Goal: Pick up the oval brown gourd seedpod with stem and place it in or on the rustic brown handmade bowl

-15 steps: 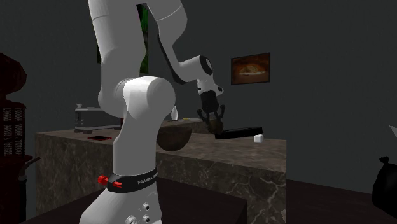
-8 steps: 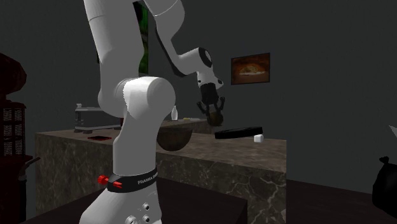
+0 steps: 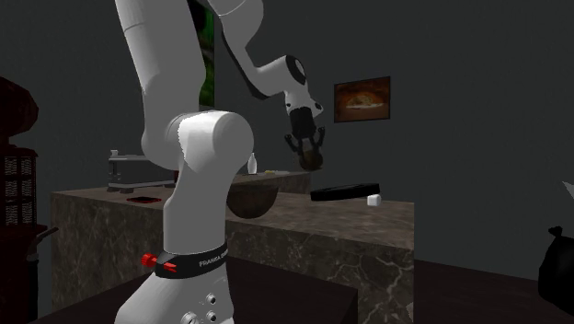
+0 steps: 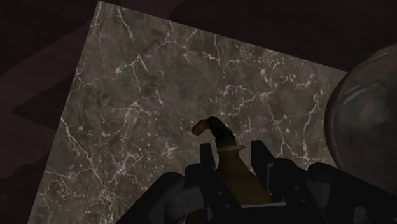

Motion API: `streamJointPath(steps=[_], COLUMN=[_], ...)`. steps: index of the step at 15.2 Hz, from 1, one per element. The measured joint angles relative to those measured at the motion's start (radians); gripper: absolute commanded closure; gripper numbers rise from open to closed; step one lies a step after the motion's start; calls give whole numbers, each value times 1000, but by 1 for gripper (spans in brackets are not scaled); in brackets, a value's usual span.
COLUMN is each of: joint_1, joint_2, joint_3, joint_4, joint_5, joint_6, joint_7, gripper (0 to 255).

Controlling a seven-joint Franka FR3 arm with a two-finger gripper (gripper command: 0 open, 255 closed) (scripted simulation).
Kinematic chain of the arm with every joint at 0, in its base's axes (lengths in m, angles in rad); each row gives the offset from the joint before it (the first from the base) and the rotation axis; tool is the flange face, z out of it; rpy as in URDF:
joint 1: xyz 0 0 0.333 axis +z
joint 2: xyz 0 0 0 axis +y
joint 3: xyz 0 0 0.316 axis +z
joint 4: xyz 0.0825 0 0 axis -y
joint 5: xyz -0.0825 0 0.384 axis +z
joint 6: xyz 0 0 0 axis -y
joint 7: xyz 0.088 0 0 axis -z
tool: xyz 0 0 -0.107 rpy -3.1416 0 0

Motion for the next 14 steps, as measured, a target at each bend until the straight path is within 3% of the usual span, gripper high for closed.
streamJointPath(steps=[4,14], joint_1=[4,106], joint_2=[-25,-310], joint_3=[4,112], joint_4=[20,-150], joint_5=[7,135], joint_6=[-46,-190], joint_7=[-7,105], gripper=[255,255])
